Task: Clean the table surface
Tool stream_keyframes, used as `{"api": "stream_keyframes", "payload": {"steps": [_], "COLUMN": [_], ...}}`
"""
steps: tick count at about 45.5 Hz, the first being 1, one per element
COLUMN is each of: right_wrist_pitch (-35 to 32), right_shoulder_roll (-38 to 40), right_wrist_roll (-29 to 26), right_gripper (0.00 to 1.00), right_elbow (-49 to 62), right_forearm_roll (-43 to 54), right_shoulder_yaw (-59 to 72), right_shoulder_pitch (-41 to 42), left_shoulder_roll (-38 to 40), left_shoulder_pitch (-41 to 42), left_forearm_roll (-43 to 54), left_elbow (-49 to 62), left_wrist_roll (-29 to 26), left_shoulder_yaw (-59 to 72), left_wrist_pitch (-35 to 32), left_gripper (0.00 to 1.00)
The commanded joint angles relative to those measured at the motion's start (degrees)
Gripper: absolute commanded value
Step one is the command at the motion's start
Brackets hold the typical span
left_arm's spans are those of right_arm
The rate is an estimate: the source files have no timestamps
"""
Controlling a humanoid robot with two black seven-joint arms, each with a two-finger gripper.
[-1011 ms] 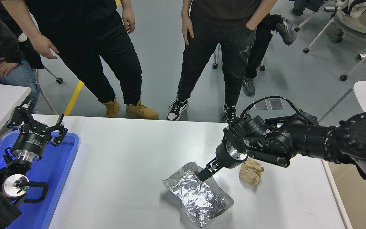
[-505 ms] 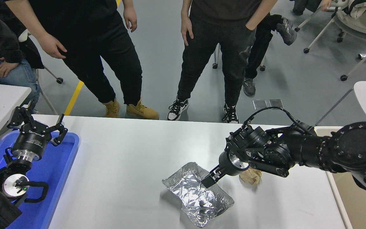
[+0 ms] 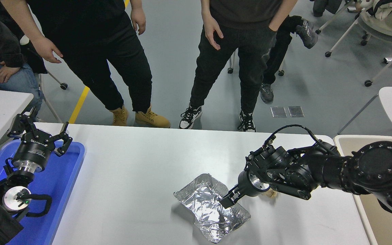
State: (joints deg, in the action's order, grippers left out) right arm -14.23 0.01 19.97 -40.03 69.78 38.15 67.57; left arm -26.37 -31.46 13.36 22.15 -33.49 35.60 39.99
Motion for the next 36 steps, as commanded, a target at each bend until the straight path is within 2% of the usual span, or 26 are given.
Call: {"api": "stream_keyframes", "payload": {"steps": [1,5,12,36], "right_wrist_pitch": [0.17,0.08,0.0,0.08], "right_shoulder_roll": [-0.01,-0.01,-0.01,-0.01], "right_wrist_roll": [0.42,0.5,0.77,2.79], "right_gripper": [0.46,0.26,0.01,0.0], "right_elbow": [0.4,0.48,0.48,2.33], "right_forearm_roll": [0.0,0.0,0.0,0.0], "right_shoulder_yaw": [0.35,1.93,2.55,2.63], "right_shoulder_pitch": [-0.42,-0.33,-0.33,0.11], "left_shoulder_roll": [0.0,0.0,0.0,0.0], "left_shoulder_pitch": [0.0,0.0,0.0,0.0], "left_forearm_roll": [0.0,0.0,0.0,0.0], "left_elbow": [0.0,0.0,0.0,0.0], "left_wrist_roll": [0.0,0.0,0.0,0.0], "left_shoulder_yaw": [0.0,0.0,0.0,0.0], "left_wrist_pitch": [0.0,0.0,0.0,0.0], "left_gripper": [1.0,1.0,1.0,1.0]}}
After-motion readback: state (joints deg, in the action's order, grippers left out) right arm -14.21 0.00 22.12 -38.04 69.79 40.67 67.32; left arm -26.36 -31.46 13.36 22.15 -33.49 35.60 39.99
